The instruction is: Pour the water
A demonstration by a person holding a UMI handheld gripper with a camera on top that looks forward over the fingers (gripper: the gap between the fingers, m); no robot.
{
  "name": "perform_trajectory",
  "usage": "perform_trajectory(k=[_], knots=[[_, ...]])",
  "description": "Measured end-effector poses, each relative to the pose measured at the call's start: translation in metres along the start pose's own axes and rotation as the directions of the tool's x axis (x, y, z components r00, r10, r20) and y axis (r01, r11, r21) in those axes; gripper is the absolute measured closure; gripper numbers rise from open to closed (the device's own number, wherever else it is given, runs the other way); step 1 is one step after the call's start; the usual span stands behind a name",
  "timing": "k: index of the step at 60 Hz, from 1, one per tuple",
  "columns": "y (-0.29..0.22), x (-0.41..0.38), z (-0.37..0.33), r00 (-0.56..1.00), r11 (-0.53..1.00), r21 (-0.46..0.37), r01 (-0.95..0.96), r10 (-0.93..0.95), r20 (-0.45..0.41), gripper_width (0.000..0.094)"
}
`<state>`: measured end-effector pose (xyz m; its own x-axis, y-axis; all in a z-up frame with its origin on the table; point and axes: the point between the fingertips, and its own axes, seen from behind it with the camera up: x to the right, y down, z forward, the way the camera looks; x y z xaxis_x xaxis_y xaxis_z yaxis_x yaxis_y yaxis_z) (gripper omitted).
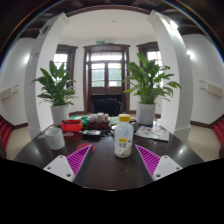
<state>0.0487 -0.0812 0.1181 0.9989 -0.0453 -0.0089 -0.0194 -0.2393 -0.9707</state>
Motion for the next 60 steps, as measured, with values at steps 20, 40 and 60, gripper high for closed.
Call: perform_trajectory(k=[20, 40, 60], knots=[[-0.041, -0.020, 0.062, 0.999, 0.999, 0.016, 0.032, -0.032, -0.004, 0.0076], [-0.061, -0.031, 0.138, 0.998, 0.999, -0.020, 0.047, -0.048, -0.035, 0.0364], [-0.079, -0.034, 0.179, 0.987, 0.987, -0.020, 0.156, -0.157, -0.041, 0.0528]])
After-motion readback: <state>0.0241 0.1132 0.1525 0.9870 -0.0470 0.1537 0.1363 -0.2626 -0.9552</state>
